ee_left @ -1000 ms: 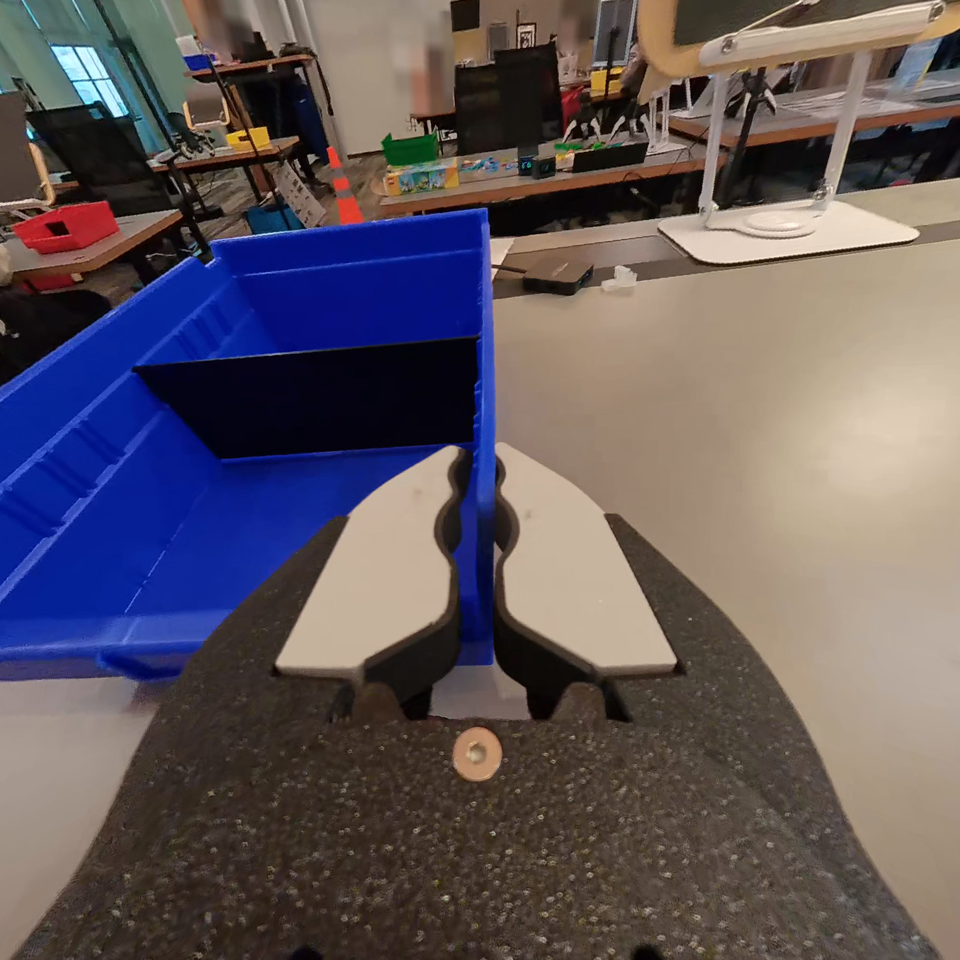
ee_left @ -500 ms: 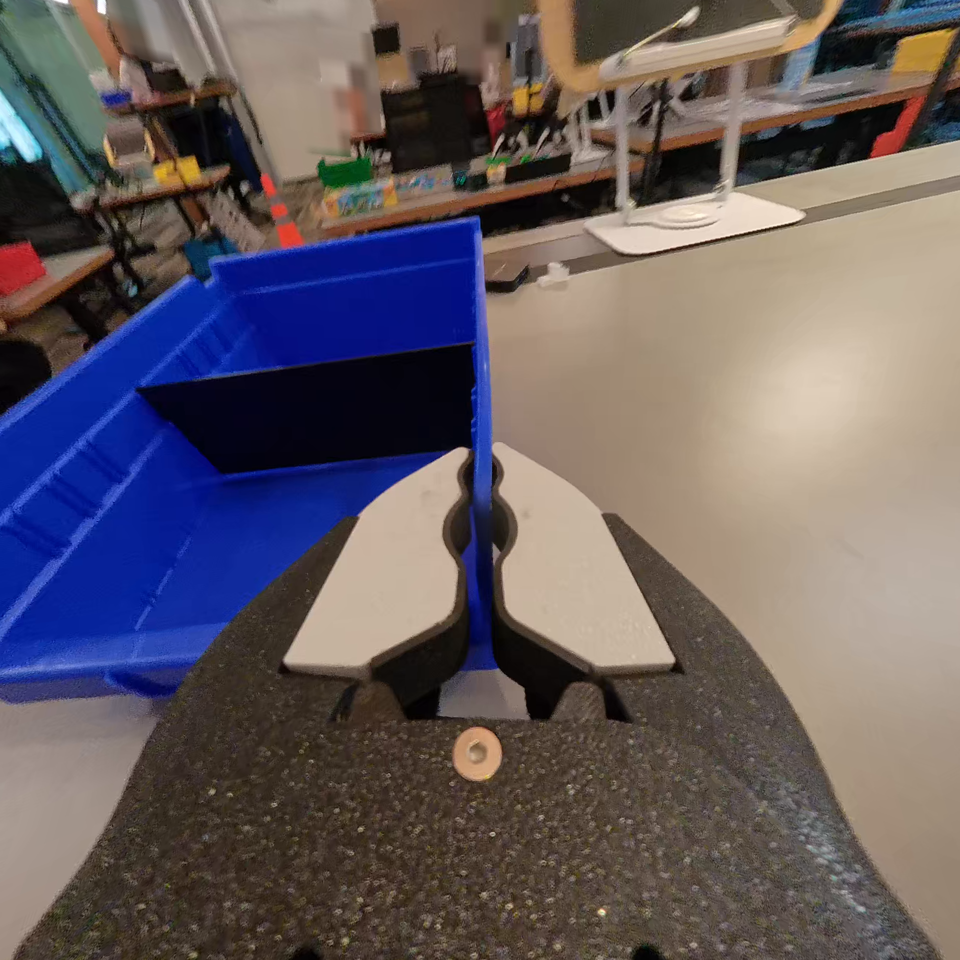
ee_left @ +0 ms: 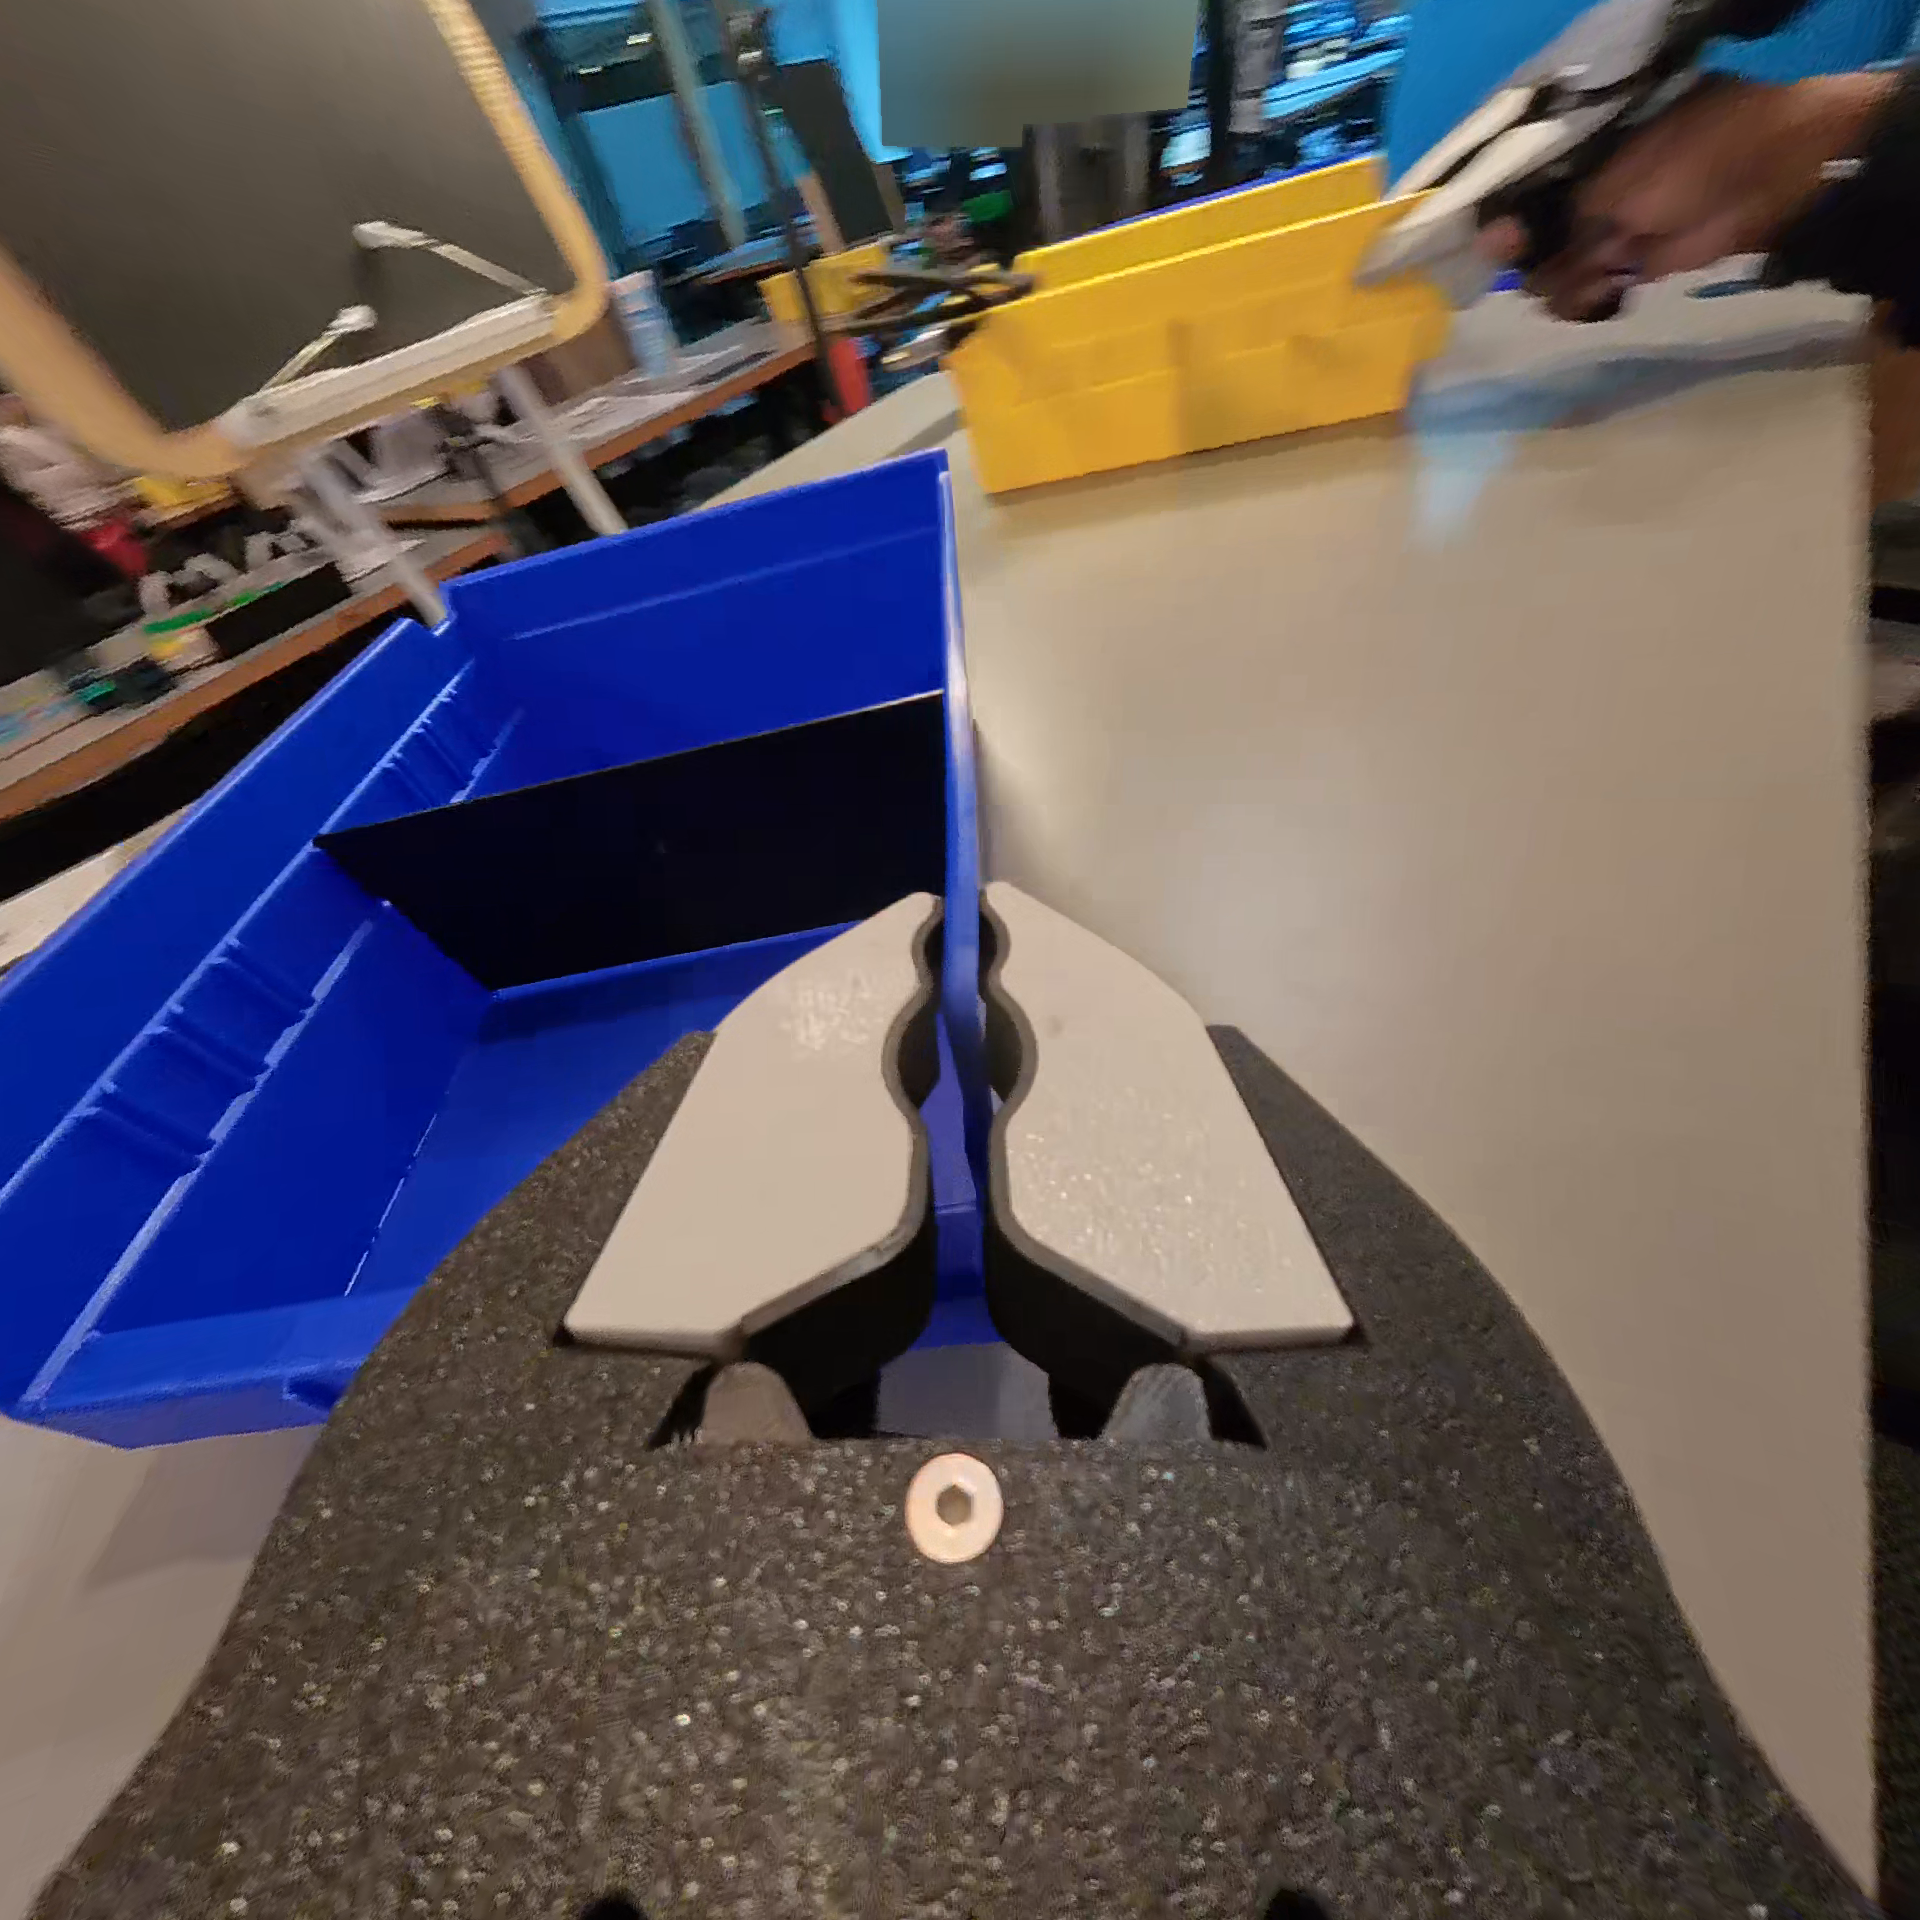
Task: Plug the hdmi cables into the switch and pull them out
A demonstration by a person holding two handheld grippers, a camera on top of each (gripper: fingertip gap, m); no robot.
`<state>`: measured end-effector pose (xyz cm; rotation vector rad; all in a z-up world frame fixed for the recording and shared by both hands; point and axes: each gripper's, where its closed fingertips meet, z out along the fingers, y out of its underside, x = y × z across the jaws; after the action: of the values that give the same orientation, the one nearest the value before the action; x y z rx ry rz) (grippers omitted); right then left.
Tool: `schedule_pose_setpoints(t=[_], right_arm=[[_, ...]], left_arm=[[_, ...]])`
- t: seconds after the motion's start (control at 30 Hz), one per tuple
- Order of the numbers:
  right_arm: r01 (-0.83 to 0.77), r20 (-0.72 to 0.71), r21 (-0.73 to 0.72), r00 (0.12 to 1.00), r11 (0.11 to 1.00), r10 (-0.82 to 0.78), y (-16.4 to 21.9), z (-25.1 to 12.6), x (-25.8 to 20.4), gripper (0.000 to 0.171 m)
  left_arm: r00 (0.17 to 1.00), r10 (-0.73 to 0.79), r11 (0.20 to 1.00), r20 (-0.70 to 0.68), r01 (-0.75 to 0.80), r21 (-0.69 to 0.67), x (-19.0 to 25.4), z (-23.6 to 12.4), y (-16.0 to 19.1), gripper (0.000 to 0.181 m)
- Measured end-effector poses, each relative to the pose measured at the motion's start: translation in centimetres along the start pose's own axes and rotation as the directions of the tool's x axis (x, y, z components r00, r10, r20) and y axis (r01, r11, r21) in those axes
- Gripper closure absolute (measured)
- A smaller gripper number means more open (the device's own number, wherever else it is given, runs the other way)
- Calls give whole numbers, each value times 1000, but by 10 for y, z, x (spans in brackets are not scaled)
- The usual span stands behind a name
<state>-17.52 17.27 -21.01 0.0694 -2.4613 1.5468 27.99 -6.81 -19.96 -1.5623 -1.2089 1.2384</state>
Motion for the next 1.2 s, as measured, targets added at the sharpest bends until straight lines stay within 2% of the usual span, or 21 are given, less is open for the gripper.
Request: schedule_pose_setpoints(t=[0.2, 0.5, 0.7, 0.87, 1.2], right_arm=[[68, 227, 46, 971, 997, -76, -13, 18, -21, 165], [107, 535, 153, 827, 982, -174, -40, 57, -57, 166], [89, 674, 220, 706, 971, -218, -59, 82, -84, 166], [98, 734, 244, 632, 965, -249, -74, 100, -110, 166], [141, 815, 256, 501, 956, -292, -100, 133, -154, 165]], left_arm=[[957, 50, 998, -285, -37, 49, 54, 15, -13, 179], [810, 49, 995, -584, 8, 95, 123, 20, -31, 179], [739, 62, 995, -671, 9, 102, 162, 42, -45, 179], [715, 65, 995, -696, 9, 102, 195, 64, -57, 179], [756, 40, 996, -653, 23, 88, 223, 97, -72, 179]])
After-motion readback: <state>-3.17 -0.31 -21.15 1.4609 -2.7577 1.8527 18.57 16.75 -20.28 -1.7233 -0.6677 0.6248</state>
